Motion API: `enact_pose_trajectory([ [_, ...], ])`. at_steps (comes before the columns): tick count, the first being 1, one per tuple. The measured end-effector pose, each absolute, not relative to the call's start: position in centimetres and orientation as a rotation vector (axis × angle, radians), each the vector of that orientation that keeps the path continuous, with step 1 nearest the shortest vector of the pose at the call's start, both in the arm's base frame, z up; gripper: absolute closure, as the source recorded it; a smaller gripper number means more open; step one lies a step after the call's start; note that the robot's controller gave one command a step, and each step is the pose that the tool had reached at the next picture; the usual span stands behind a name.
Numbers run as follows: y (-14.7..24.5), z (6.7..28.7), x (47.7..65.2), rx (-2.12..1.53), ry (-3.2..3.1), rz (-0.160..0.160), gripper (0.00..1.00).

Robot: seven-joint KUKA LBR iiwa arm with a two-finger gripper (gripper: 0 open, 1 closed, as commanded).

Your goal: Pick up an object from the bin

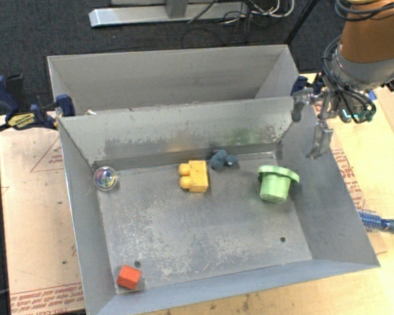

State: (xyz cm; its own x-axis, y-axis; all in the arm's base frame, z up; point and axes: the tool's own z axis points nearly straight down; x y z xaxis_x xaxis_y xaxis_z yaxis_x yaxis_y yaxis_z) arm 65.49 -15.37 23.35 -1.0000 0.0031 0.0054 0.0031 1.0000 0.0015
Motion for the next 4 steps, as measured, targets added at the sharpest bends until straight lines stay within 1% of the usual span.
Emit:
enact_pose_trajectory([
  [1,-13.4,6.6,62.9,0.339,-3.121,-0.005,0.0],
  [2,-12.1,10.2,62.7,0.426,-3.118,0.0,0.0],
  [3,-12.5,10.0,61.9,0.384,-3.12,-0.002,0.0],
  [4,-12.6,6.9,62.2,0.407,-3.118,-0.002,0.0],
])
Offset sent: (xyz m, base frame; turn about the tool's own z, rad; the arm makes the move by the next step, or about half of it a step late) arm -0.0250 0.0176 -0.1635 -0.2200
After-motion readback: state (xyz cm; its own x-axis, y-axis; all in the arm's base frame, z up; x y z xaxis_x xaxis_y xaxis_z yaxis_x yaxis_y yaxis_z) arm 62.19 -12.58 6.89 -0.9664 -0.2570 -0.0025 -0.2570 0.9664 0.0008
